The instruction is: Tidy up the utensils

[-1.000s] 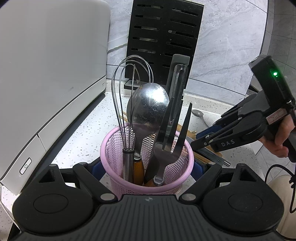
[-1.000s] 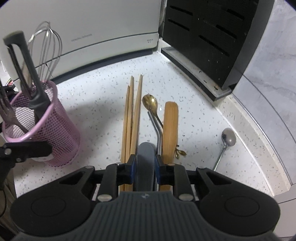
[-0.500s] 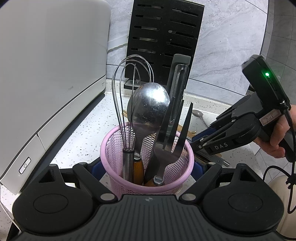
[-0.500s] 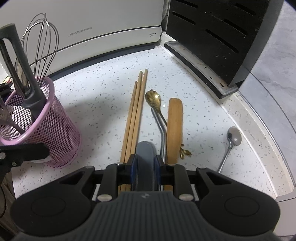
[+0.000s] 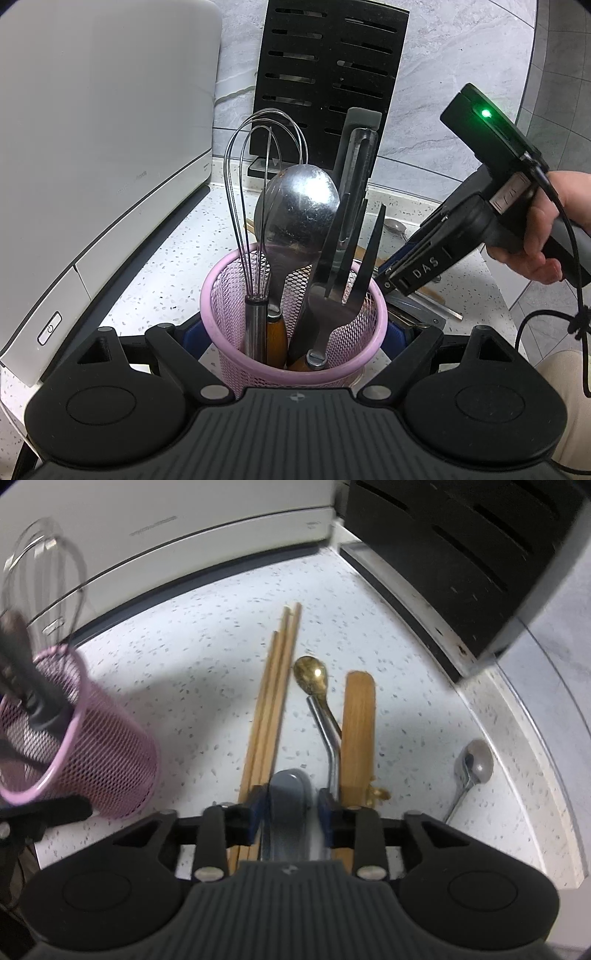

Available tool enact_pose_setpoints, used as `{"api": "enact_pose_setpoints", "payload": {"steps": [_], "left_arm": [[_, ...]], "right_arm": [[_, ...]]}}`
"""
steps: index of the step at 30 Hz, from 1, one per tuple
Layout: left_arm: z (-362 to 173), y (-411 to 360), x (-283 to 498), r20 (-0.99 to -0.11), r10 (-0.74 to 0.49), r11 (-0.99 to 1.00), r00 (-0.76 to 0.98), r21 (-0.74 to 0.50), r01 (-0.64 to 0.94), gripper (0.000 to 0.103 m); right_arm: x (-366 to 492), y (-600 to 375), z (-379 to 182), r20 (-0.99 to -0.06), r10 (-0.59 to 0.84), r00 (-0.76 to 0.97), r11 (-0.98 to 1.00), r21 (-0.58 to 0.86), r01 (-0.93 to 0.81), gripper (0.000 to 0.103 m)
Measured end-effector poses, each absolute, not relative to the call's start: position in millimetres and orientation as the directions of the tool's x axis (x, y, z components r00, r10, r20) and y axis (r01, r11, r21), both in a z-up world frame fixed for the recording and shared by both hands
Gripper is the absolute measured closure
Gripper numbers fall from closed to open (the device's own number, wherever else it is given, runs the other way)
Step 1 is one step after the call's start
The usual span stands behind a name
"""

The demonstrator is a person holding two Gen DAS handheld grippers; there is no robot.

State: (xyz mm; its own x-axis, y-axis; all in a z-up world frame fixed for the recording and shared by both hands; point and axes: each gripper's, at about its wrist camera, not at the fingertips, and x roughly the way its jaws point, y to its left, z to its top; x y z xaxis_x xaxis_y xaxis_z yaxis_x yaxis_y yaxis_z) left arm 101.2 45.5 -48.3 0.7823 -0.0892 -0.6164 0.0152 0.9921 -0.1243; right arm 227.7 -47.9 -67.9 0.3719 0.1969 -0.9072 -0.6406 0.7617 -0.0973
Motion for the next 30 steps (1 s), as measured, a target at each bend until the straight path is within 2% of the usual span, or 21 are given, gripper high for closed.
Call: {"api": "enact_pose_setpoints", "payload": {"steps": [1,2,3,10,16,24,30], "left_arm": [[-48,45,101,-0.616,-0.089,0.992,0.782,-0.124,0.015,0.001],[-48,45,101,-0.617,-0.089,0.992,0.782,-0.124,0.015,0.001],[-48,45,101,-0.617,-0.089,0.992,0.782,-0.124,0.015,0.001],[-49,46,101,-0.616,-0.09,0.992,0.783,-0.125,0.016,0.001],[-48,45,102,-0.617,-0.09,0.992,0.782,-0.124,0.016,0.001],[-48,46,102,-0.616,-0.091,0.992,0.783,-0.126,0.016,0.001],[-49,47,101,-0.617,-0.092,0.992,0.781,-0.125,0.018,0.001]], "right_arm": [[230,-50,-68,-0.91,0.203,0.361,0.767,-0.081,-0.636,0.071],[231,-52,-67,-0.913,0.216,0.346,0.771,-0.058,-0.635,0.08],[232,-54,-67,-0.914,0.228,0.334,0.777,-0.036,-0.628,0.082],[230,-65,-65,-0.914,0.211,0.347,0.801,-0.042,-0.598,0.082],[236,-70,-66,-0.926,0.215,0.31,0.835,0.01,-0.549,0.077],[228,-49,-70,-0.926,0.12,0.357,0.797,-0.125,-0.591,0.079],[225,-62,-68,-0.908,0.178,0.38,0.814,-0.082,-0.576,0.08]]}}
